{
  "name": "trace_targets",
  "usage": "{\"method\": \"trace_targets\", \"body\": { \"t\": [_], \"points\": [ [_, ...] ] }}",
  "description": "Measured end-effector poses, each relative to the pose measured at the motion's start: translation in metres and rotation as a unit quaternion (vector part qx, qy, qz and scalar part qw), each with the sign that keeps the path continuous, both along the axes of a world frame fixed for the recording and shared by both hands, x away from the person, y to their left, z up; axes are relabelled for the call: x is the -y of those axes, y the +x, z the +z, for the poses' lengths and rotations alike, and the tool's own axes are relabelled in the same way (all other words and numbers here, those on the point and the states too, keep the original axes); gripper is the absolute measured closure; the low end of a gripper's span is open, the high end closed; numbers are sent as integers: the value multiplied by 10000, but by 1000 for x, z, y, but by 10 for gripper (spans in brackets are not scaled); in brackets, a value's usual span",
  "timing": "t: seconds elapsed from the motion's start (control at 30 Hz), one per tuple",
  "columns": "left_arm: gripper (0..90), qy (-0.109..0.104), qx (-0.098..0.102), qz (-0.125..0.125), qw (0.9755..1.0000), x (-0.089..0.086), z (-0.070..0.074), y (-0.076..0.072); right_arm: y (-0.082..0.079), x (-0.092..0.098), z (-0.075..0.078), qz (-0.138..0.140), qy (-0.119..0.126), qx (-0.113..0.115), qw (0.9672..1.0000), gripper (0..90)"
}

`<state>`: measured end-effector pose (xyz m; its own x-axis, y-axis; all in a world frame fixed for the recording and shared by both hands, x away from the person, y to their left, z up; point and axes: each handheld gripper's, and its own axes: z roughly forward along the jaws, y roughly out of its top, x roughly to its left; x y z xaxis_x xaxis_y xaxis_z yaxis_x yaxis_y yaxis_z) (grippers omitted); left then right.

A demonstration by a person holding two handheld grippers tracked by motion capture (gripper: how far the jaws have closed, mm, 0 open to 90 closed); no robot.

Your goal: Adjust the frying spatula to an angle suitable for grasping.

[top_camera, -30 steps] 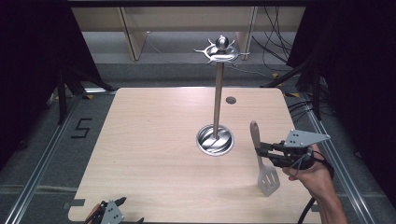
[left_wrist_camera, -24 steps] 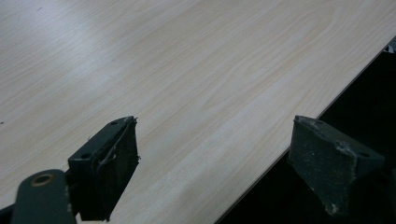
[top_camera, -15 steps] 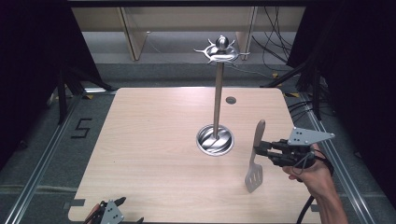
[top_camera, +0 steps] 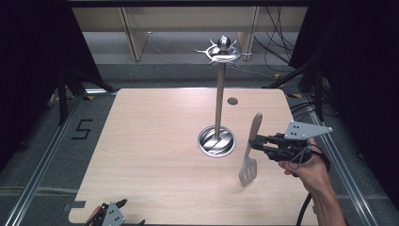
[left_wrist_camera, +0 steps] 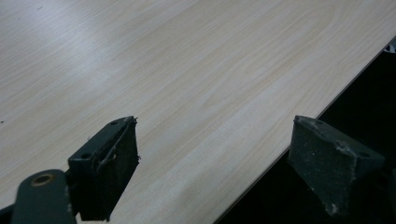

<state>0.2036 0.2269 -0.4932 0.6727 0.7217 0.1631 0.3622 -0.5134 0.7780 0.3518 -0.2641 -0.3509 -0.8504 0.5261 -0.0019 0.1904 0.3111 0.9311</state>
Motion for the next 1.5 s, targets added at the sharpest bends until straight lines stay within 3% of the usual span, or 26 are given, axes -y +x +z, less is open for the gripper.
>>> {"method": "trace_targets", "body": {
  "t": [0.1, 0.13, 0.2, 0.27, 0.33, 0.37, 0.53, 0.57, 0.63, 0.67, 0.73, 0.77, 0.8, 0.83, 0.87, 0.9, 0.97, 1.03, 1.2, 1.23, 1.27, 1.3, 1.4, 1.5],
  "points": [
    [151, 85, -1, 4, 10000, -1, 0, 1, 4, -3, 4, -25, -42, 16, 10000, 750],
    [150, -17, -10, 10, 10000, 0, -1, 0, 4, -5, 5, -20, -14, 10, 10000, 751],
    [150, -23, -12, 58, 10000, 0, 0, -1, 6, -8, 6, -44, 13, 10, 10000, 750],
    [151, 64, 3, 5, 10000, -1, 0, 0, 9, -11, 8, -37, -27, 141, 9999, 751],
    [150, -24, 1, 23, 10000, 0, 0, 0, 8, -13, 11, 7, -82, -64, 9999, 751],
    [150, 0, -24, 10, 10000, -1, 0, 0, 10, -14, 11, 6, -74, 29, 10000, 751],
    [150, -6, 5, 0, 10000, 0, 0, 0, 15, -20, 15, -17, -35, 75, 10000, 750],
    [150, -78, -16, 75, 9999, 1, -1, -1, 17, -20, 17, -22, -52, 155, 9999, 750],
    [150, 3, 51, 2, 10000, 0, 0, 1, 19, -24, 20, -32, -26, 87, 10000, 750],
    [150, 16, -8, 37, 10000, -1, 0, 0, 20, -26, 19, -85, 53, 169, 9998, 750],
    [150, 50, -6, 7, 10000, -1, 0, 1, 22, -26, 22, -29, -74, 171, 9998, 750],
    [150, -7, 51, 7, 10000, 0, 0, 1, 24, -30, 24, -121, -11, 247, 9996, 750],
    [151, -21, 64, -11, 10000, 0, 0, 1, 24, -31, 25, -82, -21, 99, 9999, 750],
    [150, -21, 64, -11, 10000, 0, 0, 1, 26, -33, 26, -79, 15, 186, 9998, 750],
    [150, -144, 7, 66, 9999, 1, -1, -1, 26, -33, 26, -79, 15, 186, 9998, 750],
    [150, -9, -72, 25, 10000, 0, 1, 0, 27, -35, 31, -56, 8, 98, 9999, 750],
    [150, -106, -3, 30, 9999, 1, 0, 0, 29, -37, 35, -109, 11, 157, 9998, 750],
    [150, 25, -17, -4, 10000, -1, 1, 0, 31, -37, 39, -92, -28, 248, 9996, 750],
    [150, -89, -15, 27, 10000, 1, 0, 0, 34, -39, 49, -137, 40, 230, 9996, 750],
    [150, -22, -24, 16, 10000, 0, 0, 0, 36, -39, 51, -144, 17, 288, 9995, 750],
    [150, -27, 10, 33, 10000, 0, 0, 0, 35, -40, 52, -140, 52, 208, 9997, 750],
    [150, -125, 13, 54, 9999, 1, -1, 0, 37, -41, 53, -211, 93, 317, 9992, 750],
    [150, -21, -3, 31, 10000, 0, 0, 0, 42, -42, 60, -157, 20, 369, 9992, 750],
    [150, -137, -12, 61, 9999, 1, -1, -1, 45, -45, 64, -172, 45, 273, 9995, 750]
  ]
}}
